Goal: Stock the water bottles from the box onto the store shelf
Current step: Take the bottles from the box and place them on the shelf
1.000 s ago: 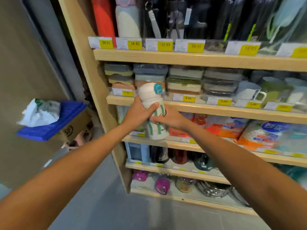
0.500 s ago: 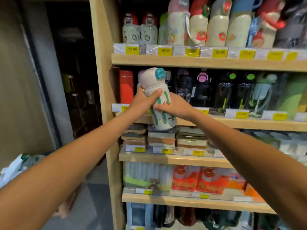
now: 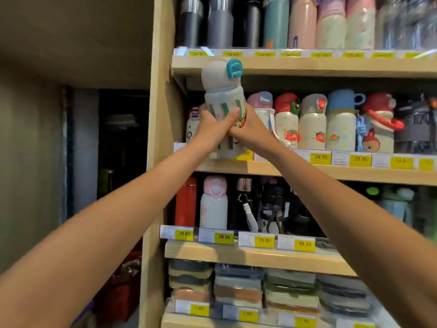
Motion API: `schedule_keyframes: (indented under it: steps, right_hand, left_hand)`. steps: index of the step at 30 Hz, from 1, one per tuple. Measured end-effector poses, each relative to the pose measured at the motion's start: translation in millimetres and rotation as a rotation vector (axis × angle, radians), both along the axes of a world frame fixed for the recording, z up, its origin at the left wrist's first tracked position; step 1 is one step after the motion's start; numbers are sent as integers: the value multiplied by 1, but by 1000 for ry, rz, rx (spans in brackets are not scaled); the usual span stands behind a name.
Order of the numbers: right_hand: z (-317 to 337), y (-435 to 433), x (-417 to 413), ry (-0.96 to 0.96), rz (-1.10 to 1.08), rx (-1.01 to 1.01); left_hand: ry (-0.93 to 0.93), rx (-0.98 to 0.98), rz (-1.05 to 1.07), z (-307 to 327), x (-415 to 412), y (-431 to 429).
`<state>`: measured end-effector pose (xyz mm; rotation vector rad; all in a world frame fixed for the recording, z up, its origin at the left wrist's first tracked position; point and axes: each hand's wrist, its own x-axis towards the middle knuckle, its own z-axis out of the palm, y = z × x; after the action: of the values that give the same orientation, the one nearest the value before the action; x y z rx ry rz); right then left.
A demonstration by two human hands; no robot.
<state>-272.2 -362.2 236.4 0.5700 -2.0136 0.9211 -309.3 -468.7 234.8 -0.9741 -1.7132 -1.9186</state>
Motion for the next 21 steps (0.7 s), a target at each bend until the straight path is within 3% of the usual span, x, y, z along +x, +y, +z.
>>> schedule_keyframes:
  steps: [2, 5, 9, 17, 21]
  right_hand:
    - [10, 12, -6, 103, -55, 49]
    - [13, 42, -18, 272, -403, 204]
    - [10, 74, -37, 318, -769, 150]
    - [-14, 76, -70, 354, -929, 144]
    - [-18, 77, -78, 356, -938, 112]
  left_hand:
    - [71, 11, -2, 12, -5, 2]
    - [132, -55, 32, 24, -15, 6]
    - [127, -190, 121, 24, -46, 18]
    - [79, -129, 183, 14, -94, 44]
    - [43, -307, 210, 19, -110, 49]
